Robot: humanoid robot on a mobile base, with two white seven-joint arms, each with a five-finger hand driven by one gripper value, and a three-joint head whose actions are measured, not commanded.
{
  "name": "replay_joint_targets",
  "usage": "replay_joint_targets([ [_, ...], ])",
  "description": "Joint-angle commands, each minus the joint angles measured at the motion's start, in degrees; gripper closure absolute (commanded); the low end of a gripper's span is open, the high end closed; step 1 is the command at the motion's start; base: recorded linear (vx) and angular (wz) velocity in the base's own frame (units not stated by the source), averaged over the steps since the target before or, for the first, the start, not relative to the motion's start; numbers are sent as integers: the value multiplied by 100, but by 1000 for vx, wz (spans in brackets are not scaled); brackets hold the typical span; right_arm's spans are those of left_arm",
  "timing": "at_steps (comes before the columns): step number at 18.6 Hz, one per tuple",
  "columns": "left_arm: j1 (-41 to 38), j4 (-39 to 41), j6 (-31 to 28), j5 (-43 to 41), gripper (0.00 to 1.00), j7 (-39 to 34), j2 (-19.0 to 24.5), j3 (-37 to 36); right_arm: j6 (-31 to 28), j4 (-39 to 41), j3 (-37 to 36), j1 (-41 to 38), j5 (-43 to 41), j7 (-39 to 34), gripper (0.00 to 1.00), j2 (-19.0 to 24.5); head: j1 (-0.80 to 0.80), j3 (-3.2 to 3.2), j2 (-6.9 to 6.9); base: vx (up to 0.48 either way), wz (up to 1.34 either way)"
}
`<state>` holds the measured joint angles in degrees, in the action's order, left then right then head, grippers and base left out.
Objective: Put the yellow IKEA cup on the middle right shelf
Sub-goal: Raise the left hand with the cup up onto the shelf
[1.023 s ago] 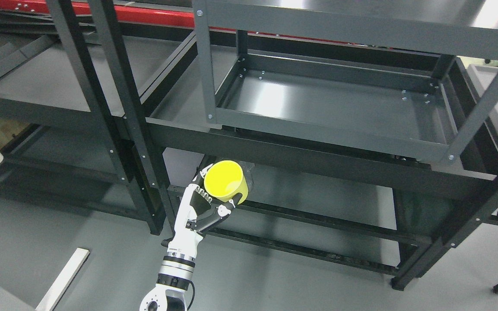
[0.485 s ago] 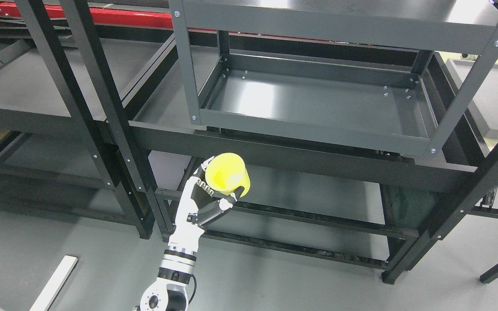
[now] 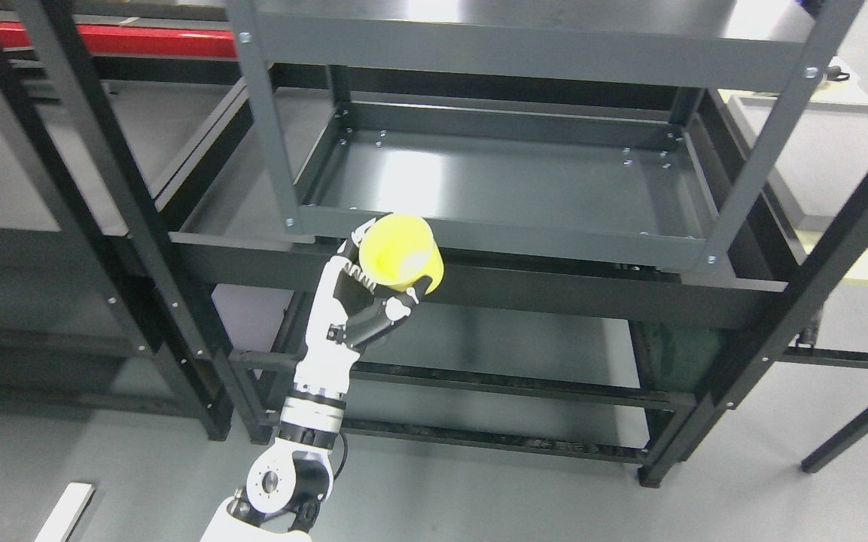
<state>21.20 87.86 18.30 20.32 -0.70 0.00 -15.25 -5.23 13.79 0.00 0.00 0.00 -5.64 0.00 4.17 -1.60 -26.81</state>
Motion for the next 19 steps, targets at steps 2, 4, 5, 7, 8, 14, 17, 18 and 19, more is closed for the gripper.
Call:
replay_joint_targets([
  [2,990,311,-10,-195,98,-9,100,21,-5,0,97,-61,-141,1232,1,-100,0,0,0,97,-259],
  [4,1254,319,-19,-204,98,-9,100,48,-5,1,97,-61,-141,1232,1,-100,0,0,0,116,-241],
  [5,1473,337,-45,-204,98,-9,100,92,-5,1,97,-61,-141,1232,1,-100,0,0,0,134,-235],
  [7,1991,337,-81,-204,98,-9,100,223,-5,1,97,-61,-141,1232,1,-100,0,0,1,151,-88],
  [8,2159,337,-81,-204,98,-9,100,224,-5,1,97,-61,-141,1232,1,-100,0,0,2,148,-49],
  [14,2898,460,-142,-204,98,0,100,-30,-5,1,97,-61,-141,1232,1,-100,0,0,2,159,-1],
  [17,3066,513,-151,-204,98,-27,100,-329,-5,1,97,-61,-141,1232,0,-100,0,0,1,152,0],
  [18,3092,496,-160,-204,98,-79,100,-365,-5,1,97,-61,-141,1232,1,-100,0,0,2,162,0],
  [19,3118,469,-212,-195,98,-167,100,-391,-5,1,97,-61,-141,1232,1,-100,0,0,1,148,0],
])
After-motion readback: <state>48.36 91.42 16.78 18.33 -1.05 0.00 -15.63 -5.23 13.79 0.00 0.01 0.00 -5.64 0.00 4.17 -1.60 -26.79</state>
